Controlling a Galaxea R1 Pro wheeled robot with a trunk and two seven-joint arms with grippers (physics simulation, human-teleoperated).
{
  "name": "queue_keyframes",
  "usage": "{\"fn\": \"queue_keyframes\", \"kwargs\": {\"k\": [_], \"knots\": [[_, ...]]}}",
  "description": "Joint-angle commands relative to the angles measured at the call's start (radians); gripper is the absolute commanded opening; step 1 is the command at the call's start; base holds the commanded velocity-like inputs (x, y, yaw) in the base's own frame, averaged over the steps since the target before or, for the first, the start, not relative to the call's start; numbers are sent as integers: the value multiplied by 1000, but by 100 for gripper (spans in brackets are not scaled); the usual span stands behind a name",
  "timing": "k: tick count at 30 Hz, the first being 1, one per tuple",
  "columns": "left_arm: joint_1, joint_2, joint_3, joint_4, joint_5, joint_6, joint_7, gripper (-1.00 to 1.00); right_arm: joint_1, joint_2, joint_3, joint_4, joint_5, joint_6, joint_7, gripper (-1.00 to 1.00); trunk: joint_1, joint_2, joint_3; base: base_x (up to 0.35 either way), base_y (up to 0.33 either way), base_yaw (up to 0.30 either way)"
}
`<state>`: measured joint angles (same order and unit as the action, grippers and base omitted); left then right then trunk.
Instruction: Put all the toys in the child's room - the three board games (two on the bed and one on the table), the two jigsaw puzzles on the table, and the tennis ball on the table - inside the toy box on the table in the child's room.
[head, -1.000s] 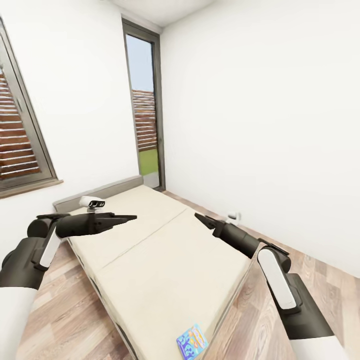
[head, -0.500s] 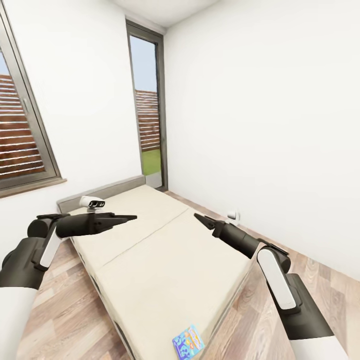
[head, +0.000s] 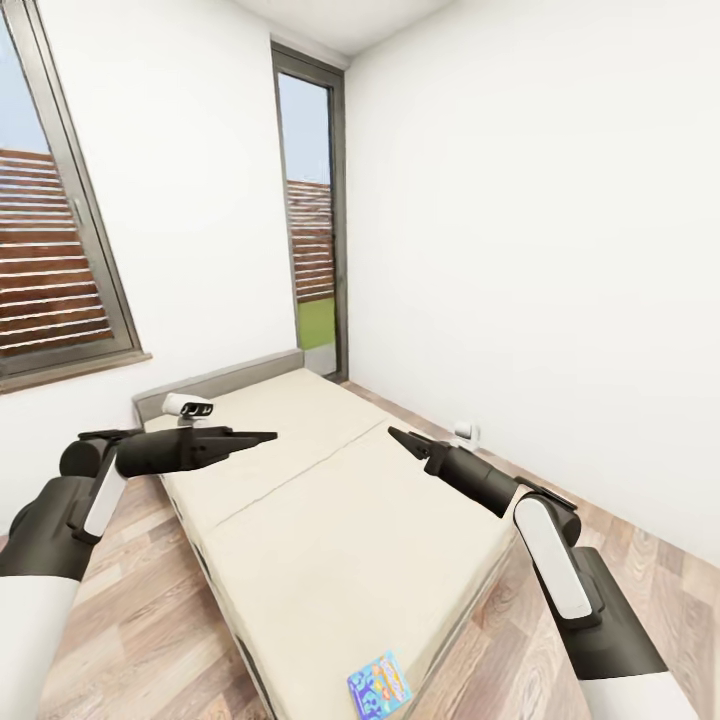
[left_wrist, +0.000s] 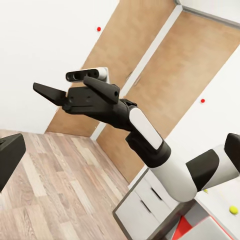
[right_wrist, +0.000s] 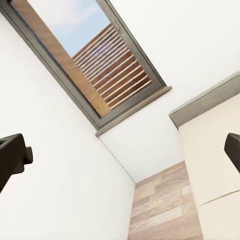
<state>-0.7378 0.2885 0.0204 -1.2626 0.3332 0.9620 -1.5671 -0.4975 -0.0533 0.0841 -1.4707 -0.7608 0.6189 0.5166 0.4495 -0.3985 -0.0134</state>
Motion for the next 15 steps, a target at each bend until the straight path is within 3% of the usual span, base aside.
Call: {"fn": "queue_keyframes", "kwargs": {"k": [1,8,15], "knots": [[-1,0,0,0,0,11,-4,100,0,-1,0,0,-6,5,-1,100,1,-2,-1,0,-3,62],[0,-1,1,0,0,11,-4,100,-1,-1,0,0,-6,5,0,100,1,-2,-1,17,-26,27],[0,-2,0,-1,0,11,-4,100,-1,-1,0,0,-6,5,0,100,1,-2,-1,66,-112,4]]}}
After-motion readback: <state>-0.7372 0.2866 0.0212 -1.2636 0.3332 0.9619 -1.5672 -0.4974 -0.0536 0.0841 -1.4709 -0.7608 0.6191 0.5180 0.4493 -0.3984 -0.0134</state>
